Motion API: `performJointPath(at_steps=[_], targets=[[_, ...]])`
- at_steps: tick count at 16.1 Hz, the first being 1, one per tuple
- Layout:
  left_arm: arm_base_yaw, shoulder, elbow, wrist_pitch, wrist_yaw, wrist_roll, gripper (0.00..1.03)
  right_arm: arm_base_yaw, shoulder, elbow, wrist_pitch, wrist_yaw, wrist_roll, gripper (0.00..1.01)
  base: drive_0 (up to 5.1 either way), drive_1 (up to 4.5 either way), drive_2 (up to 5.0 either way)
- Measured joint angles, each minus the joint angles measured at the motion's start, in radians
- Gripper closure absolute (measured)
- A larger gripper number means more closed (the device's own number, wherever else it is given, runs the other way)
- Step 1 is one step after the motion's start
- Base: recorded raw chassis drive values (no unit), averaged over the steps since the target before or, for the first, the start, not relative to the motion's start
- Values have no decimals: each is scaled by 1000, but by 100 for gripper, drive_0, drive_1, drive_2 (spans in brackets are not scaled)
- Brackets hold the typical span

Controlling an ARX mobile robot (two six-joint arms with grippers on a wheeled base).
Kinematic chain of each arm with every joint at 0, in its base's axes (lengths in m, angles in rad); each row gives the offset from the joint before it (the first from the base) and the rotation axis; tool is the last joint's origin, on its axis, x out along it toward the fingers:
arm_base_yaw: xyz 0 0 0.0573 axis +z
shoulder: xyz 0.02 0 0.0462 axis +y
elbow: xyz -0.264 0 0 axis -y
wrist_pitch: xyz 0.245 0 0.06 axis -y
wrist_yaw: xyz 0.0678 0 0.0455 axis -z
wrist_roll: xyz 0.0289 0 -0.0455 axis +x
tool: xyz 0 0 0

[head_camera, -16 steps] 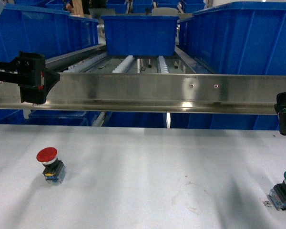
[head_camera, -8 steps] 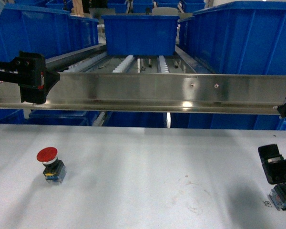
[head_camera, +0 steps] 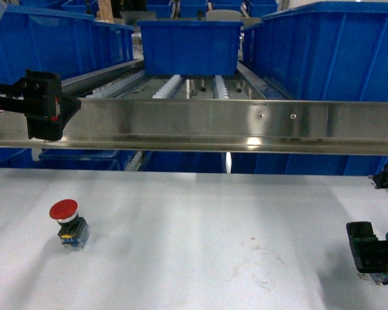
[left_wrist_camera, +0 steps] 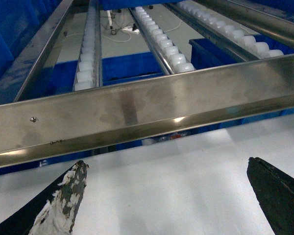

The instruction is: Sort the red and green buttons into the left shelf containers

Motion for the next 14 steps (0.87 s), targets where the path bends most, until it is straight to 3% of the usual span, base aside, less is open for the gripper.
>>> performJointPath(at_steps=[5,6,12,14], targets=[[0,0,0,0,0,0,5,48,-4,-37,50,43,25,3,0,0,0],[0,0,0,0,0,0,5,56,-3,-51,55,52,29,8,0,0,0],[0,0,0,0,0,0,5,58,19,-71,82,74,41,69,0,0,0],[0,0,0,0,0,0,5,50,17,-76,121,61,35,73,0,0,0]])
